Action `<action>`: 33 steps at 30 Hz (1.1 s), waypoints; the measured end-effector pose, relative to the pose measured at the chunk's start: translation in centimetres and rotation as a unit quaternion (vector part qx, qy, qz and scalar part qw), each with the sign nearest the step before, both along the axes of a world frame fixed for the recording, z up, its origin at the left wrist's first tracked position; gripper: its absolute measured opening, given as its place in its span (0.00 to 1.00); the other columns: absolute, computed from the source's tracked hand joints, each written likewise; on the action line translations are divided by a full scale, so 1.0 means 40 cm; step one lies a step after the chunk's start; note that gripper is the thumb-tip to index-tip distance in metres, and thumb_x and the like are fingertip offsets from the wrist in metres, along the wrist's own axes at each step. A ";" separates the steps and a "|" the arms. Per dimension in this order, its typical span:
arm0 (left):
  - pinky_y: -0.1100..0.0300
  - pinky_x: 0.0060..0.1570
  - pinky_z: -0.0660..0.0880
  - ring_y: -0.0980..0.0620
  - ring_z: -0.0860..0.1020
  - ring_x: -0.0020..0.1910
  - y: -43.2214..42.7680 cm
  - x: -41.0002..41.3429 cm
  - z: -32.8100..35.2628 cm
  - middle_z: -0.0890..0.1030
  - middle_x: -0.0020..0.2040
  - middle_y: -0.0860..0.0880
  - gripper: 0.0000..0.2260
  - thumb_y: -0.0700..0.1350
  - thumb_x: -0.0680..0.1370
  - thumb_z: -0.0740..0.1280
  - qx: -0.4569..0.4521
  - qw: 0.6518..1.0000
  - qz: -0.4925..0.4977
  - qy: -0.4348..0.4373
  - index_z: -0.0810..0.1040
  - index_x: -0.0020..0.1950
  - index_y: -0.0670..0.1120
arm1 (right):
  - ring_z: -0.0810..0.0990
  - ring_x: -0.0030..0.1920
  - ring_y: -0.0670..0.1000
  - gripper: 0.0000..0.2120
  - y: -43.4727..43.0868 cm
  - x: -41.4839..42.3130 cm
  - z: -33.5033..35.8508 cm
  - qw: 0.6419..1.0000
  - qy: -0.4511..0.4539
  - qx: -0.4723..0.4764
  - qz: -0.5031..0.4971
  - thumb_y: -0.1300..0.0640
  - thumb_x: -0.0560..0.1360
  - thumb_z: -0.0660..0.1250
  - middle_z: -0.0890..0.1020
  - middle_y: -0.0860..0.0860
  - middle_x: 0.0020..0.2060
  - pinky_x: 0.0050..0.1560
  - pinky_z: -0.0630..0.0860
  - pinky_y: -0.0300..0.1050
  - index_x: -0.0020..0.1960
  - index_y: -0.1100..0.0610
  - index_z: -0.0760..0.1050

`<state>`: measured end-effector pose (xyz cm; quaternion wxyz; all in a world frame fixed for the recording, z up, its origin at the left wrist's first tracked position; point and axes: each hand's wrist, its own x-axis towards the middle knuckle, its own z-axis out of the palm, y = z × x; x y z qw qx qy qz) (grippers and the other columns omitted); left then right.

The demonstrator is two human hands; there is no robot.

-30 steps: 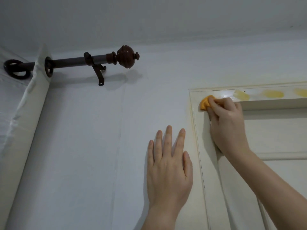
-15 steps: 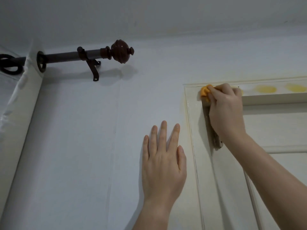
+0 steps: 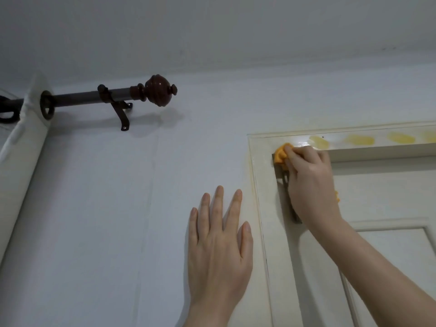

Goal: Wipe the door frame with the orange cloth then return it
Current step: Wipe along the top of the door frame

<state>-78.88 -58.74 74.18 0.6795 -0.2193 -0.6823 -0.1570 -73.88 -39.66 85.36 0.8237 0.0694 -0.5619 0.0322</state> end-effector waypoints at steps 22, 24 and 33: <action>0.43 0.87 0.51 0.48 0.49 0.89 0.172 0.036 0.091 0.51 0.90 0.50 0.31 0.64 0.86 0.49 0.037 0.999 0.033 0.005 0.50 0.89 0.60 | 0.72 0.55 0.57 0.18 0.091 0.014 0.044 0.998 -0.004 0.058 0.008 0.76 0.73 0.70 0.82 0.51 0.52 0.57 0.69 0.39 0.58 0.60 0.82; 0.43 0.87 0.49 0.48 0.49 0.89 0.178 0.040 0.093 0.51 0.90 0.50 0.32 0.65 0.86 0.50 0.042 0.998 0.039 0.004 0.50 0.89 0.60 | 0.71 0.56 0.56 0.18 0.096 0.018 0.070 0.998 -0.018 0.054 -0.002 0.76 0.72 0.69 0.81 0.50 0.52 0.55 0.69 0.40 0.56 0.58 0.81; 0.44 0.87 0.48 0.48 0.49 0.89 0.183 0.058 0.094 0.51 0.90 0.50 0.32 0.65 0.86 0.51 0.046 0.997 0.058 -0.010 0.49 0.89 0.60 | 0.72 0.55 0.56 0.17 0.113 0.027 0.056 0.998 -0.029 0.047 0.013 0.75 0.73 0.68 0.81 0.49 0.52 0.56 0.71 0.41 0.55 0.58 0.81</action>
